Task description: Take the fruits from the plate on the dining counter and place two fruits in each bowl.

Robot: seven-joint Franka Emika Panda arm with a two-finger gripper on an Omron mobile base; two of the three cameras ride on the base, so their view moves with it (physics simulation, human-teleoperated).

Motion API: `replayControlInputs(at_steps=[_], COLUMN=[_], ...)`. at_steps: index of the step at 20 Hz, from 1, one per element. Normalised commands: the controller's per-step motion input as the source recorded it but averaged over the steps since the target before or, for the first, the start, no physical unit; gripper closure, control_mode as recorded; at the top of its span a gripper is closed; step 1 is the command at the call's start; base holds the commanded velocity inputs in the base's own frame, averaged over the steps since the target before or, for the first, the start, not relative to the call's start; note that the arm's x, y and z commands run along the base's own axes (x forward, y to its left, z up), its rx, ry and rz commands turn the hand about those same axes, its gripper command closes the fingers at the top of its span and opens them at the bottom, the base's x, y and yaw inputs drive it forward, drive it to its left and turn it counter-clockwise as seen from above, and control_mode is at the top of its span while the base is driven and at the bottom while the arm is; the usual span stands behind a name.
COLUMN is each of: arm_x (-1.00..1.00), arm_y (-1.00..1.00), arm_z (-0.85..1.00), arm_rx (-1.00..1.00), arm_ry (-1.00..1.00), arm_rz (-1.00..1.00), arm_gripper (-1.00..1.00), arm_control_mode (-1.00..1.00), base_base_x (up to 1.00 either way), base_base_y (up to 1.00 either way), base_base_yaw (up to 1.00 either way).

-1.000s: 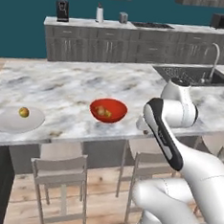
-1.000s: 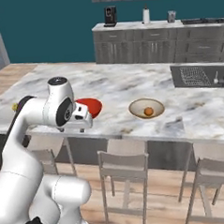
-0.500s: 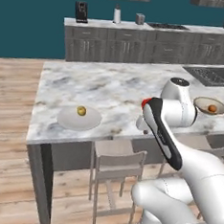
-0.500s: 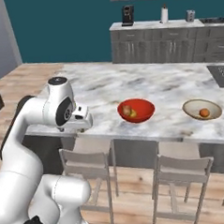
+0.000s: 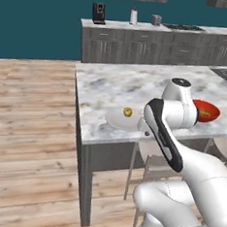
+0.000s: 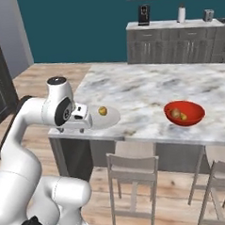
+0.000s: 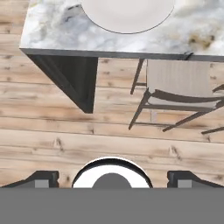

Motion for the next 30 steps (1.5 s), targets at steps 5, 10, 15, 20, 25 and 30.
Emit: replayControlInputs(at_steps=[5,10,15,20,25,30], arm_x=[0.00,0.00,0.00,0.35,1.00,0.99], arm_y=[0.00,0.00,0.00,0.00,-0.02,-0.21], arm_z=[0.00,0.00,0.00,0.00,-0.04,-0.31], arm_rx=[0.00,0.00,0.00,0.00,0.02,0.01], arm_ry=[0.00,0.00,0.00,0.00,0.01,0.04], arm_rz=[0.00,0.00,0.00,0.00,0.00,-0.02], arm_gripper=[-1.00,-1.00,-1.00,-1.00,-1.00,-1.00], arm_control_mode=[1.00,1.00,1.00,-1.00,-1.00,-1.00], base_base_x=[0.55,0.59,0.56,0.24,0.00,0.00], base_base_y=[0.21,0.00,0.00,0.00,0.00,0.00], base_base_yaw=[0.00,0.00,0.00,0.00,0.00,0.00])
